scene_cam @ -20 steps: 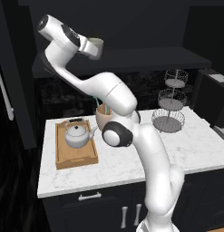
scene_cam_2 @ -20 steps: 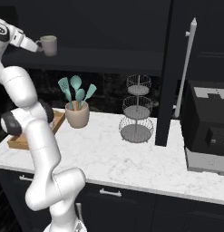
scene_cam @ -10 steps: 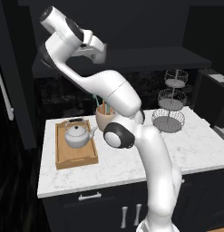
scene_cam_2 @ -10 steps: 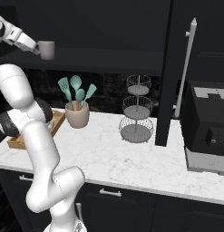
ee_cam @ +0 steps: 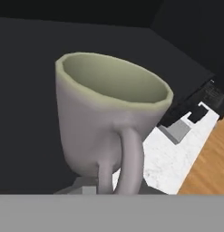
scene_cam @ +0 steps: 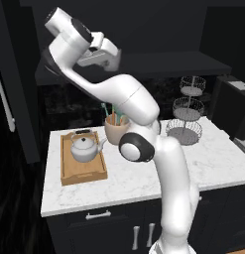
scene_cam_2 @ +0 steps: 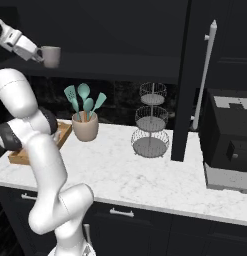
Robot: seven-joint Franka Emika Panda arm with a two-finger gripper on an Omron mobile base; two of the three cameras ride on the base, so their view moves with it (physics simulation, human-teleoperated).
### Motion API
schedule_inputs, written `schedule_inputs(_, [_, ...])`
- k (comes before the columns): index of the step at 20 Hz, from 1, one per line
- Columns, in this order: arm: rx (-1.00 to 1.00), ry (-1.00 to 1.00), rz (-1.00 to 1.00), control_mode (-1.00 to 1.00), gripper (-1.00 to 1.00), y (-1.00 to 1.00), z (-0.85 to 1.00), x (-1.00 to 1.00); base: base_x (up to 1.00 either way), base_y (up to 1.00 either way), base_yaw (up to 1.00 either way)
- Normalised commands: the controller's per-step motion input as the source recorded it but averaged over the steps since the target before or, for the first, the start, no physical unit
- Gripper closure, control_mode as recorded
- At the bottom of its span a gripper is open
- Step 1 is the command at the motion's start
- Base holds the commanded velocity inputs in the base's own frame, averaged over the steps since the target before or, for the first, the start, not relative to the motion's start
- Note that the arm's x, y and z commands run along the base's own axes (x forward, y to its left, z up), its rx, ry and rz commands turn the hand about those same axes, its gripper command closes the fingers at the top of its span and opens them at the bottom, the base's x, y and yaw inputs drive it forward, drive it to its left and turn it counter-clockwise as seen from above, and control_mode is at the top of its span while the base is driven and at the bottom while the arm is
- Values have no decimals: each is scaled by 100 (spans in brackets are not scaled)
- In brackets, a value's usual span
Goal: Pick the kettle from the counter and place it on the tray. Then pick the mug from the cabinet and place it on the tray. Then close the cabinet doors.
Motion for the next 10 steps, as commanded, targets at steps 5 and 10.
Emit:
schedule_inputs(5, [0, -61, 25, -100, 100, -47, -45, -100, 0, 0, 0])
schedule_inputs(10, [0, -60, 25, -100, 100, -46, -37, -100, 0, 0, 0])
